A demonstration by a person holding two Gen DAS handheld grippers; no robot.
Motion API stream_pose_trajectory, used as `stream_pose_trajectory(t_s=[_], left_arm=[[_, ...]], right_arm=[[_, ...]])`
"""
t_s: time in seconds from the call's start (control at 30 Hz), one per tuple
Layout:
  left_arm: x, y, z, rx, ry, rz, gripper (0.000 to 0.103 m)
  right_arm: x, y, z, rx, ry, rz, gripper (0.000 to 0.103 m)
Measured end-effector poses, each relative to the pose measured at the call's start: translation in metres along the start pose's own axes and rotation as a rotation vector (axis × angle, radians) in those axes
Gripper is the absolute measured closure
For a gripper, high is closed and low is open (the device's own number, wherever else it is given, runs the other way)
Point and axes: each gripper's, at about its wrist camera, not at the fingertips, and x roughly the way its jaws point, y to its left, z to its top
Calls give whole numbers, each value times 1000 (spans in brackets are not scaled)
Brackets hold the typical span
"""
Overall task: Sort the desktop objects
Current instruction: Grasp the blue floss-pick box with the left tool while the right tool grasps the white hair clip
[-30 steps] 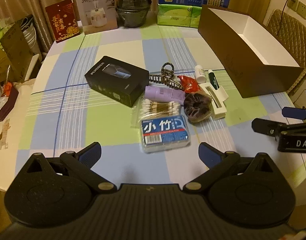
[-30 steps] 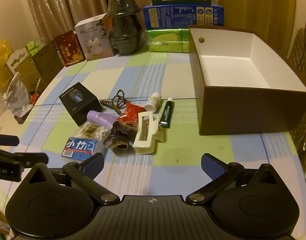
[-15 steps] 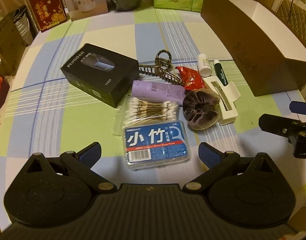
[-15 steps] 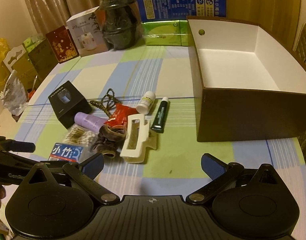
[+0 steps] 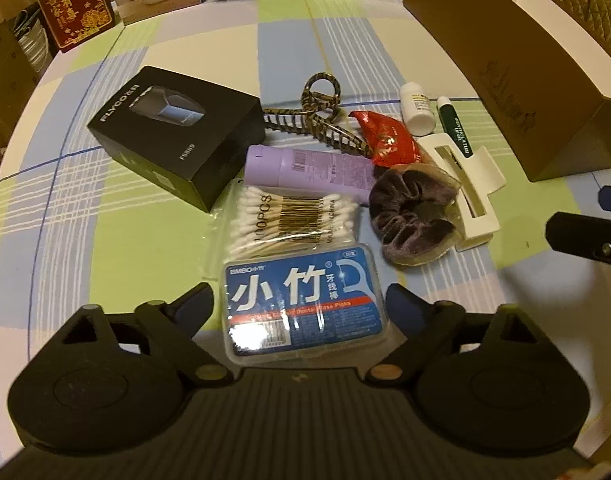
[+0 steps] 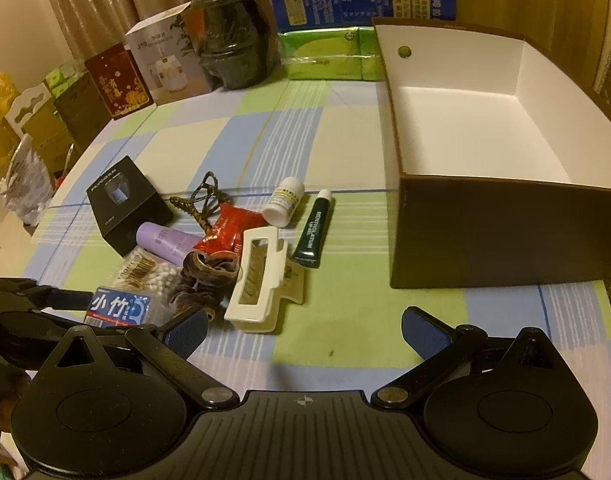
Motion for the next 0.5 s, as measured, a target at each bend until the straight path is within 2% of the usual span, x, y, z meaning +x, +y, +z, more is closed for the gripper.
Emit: stream_pose_trajectory(t_s=[0.17, 0.27, 0.5], left_arm=[[-2, 4, -5, 0, -22, -15, 16], [-4, 8, -9, -8, -29, -12, 17], [-11, 28, -20, -67, -29, 20, 17]], right_arm=[[8, 6, 1, -35, -1, 1, 4], [16, 9, 3, -57, 4, 7, 16], [41, 16, 6, -98, 27, 24, 28]])
